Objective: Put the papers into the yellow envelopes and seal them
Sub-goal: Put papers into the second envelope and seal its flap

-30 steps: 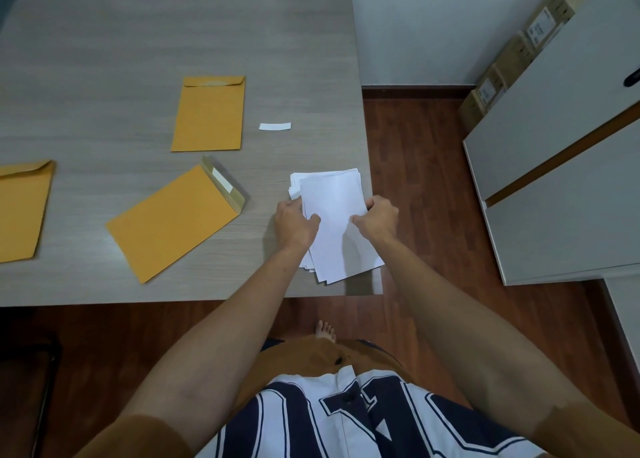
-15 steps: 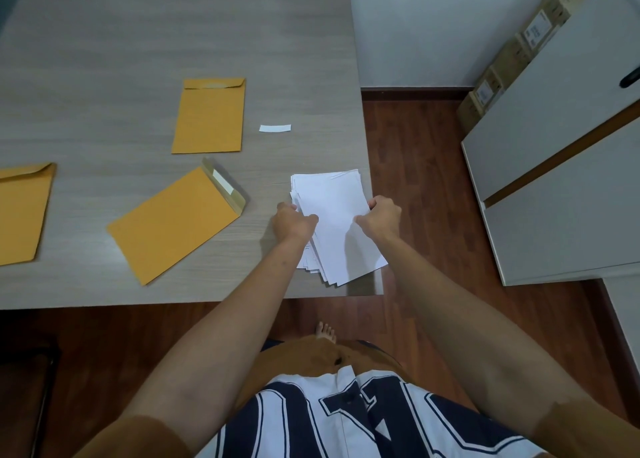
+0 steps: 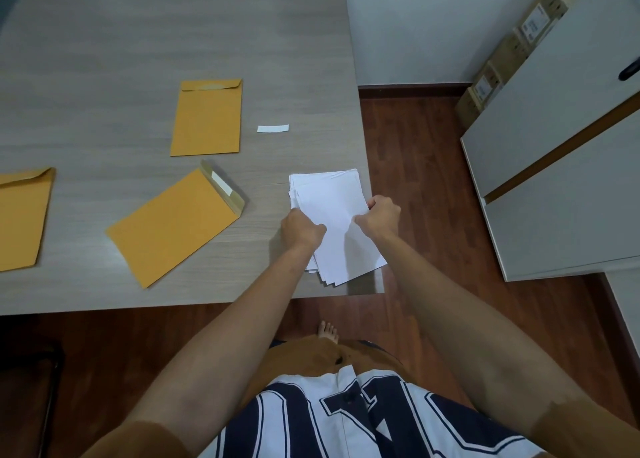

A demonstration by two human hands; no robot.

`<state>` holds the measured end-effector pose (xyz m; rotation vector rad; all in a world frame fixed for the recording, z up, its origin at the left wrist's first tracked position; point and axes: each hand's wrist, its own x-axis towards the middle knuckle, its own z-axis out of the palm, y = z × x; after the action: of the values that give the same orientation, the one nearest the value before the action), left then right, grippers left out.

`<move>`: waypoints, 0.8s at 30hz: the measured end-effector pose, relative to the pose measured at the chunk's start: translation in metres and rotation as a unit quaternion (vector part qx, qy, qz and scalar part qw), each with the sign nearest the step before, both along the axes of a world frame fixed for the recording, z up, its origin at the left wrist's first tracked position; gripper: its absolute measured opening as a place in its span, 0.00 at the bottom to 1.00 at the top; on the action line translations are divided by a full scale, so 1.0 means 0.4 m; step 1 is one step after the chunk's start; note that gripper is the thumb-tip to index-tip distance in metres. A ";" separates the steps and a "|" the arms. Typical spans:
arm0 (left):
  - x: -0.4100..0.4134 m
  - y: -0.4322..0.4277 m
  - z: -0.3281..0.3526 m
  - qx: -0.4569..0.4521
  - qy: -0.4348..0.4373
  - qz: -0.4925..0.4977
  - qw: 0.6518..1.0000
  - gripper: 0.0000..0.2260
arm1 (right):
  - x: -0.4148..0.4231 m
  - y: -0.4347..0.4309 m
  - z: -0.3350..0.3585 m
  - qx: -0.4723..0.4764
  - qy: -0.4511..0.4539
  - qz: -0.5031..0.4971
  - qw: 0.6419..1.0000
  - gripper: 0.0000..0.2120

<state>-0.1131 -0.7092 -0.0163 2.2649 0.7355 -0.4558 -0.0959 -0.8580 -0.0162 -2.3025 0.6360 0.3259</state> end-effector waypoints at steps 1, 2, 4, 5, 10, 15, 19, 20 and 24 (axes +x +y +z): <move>-0.005 -0.007 0.003 0.016 -0.001 -0.008 1.000 0.17 | 0.000 0.000 -0.001 -0.001 0.001 0.000 1.000 0.06; -0.008 -0.012 0.003 0.027 -0.001 -0.012 1.000 0.17 | 0.001 0.000 -0.001 -0.003 0.002 0.001 1.000 0.06; -0.007 -0.020 -0.002 0.023 0.005 -0.012 1.000 0.17 | 0.002 0.000 -0.001 -0.002 0.006 -0.002 1.000 0.07; -0.004 -0.022 -0.003 0.015 0.008 -0.009 1.000 0.17 | 0.002 0.000 -0.001 -0.001 0.008 -0.004 1.000 0.08; 0.001 -0.029 -0.006 0.013 0.007 0.001 1.000 0.16 | 0.001 0.000 -0.003 0.001 0.010 -0.006 1.000 0.09; -0.001 -0.022 -0.003 -0.007 -0.001 0.026 1.000 0.17 | 0.003 0.000 -0.008 -0.008 0.010 -0.002 1.000 0.09; -0.001 -0.022 0.001 -0.051 -0.010 0.069 0.996 0.21 | 0.003 -0.001 -0.011 -0.010 0.009 0.001 1.000 0.10; -0.001 -0.021 0.000 -0.063 -0.017 0.078 0.995 0.22 | 0.003 -0.001 -0.011 -0.010 0.009 0.001 1.000 0.10; -0.005 -0.010 -0.009 -0.095 -0.049 0.115 0.988 0.24 | 0.004 -0.003 -0.011 -0.013 0.007 0.008 1.000 0.10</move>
<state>-0.1151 -0.7132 -0.0199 1.9806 0.8542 -0.2897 -0.0944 -0.8592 -0.0205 -2.3332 0.6322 0.3427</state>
